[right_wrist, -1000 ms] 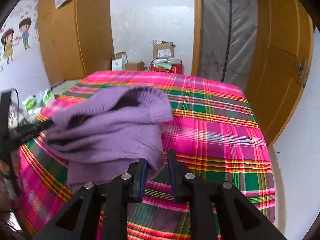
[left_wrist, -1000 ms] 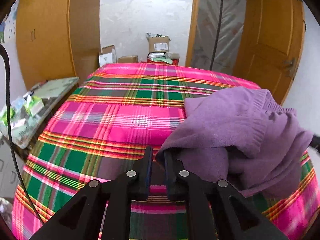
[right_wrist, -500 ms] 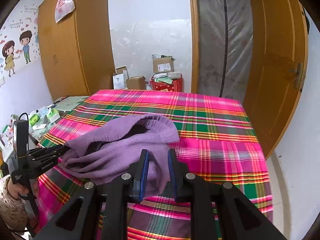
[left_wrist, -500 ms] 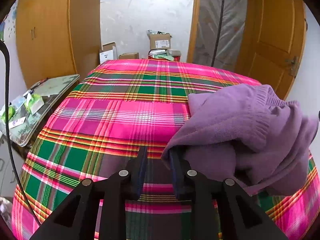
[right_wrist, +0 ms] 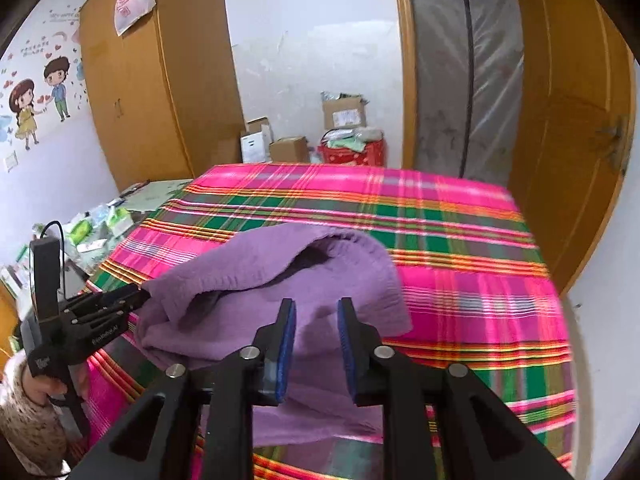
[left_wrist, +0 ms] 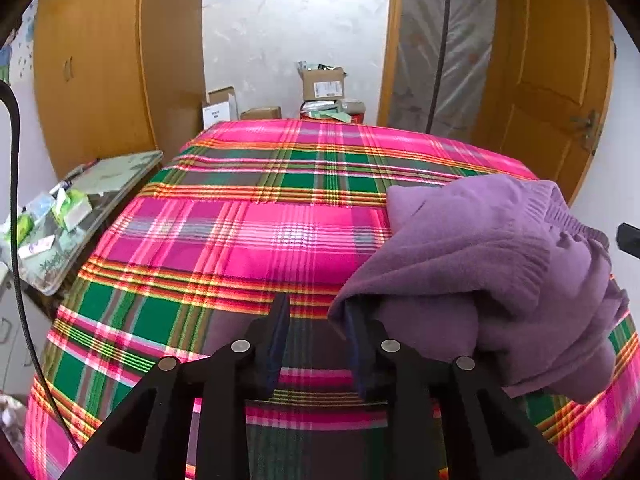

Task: Fold clothes

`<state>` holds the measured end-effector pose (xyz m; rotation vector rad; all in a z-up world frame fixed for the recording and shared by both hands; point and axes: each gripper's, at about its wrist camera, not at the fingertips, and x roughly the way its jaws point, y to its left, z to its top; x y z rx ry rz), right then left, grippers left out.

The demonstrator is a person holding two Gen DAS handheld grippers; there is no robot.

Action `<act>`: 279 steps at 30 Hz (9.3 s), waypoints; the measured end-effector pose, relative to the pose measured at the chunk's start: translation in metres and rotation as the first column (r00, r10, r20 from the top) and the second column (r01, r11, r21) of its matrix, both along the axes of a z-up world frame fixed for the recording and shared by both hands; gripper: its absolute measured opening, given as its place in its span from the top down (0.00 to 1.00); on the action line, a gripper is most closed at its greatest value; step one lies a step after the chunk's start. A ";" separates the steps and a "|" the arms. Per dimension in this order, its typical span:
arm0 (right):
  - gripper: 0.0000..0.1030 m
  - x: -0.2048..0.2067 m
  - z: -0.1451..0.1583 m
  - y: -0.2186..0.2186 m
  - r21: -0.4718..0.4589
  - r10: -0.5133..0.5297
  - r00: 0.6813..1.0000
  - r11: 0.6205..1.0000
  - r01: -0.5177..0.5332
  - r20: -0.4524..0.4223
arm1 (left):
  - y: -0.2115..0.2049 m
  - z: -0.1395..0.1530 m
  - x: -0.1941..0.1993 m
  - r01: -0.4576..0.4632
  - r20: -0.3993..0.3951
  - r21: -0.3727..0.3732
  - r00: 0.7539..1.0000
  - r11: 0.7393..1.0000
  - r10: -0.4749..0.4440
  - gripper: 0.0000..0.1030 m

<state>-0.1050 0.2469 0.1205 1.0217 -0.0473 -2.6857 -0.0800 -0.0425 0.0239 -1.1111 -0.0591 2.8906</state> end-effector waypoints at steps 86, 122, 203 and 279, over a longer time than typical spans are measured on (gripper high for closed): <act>0.79 -0.157 0.037 -0.243 0.141 0.436 0.891 0.897 -0.419 -0.126 | -0.123 0.005 -0.013 -0.052 0.077 -0.017 0.996 0.999 0.053 0.91; 0.64 -0.036 0.004 -0.042 0.062 0.373 0.927 0.925 -0.374 0.034 | -0.012 0.029 -0.043 0.130 0.275 0.358 0.932 0.925 -0.237 0.39; 0.97 -0.237 -0.022 -0.038 0.193 0.194 0.980 0.961 -0.200 0.047 | -0.043 0.007 -0.245 -0.065 0.277 0.330 0.960 0.942 -0.030 0.89; 0.86 -0.127 -0.007 0.126 0.292 -0.133 0.987 0.944 0.154 -0.092 | 0.070 0.018 -0.102 0.412 0.191 0.232 0.869 0.881 -0.457 0.93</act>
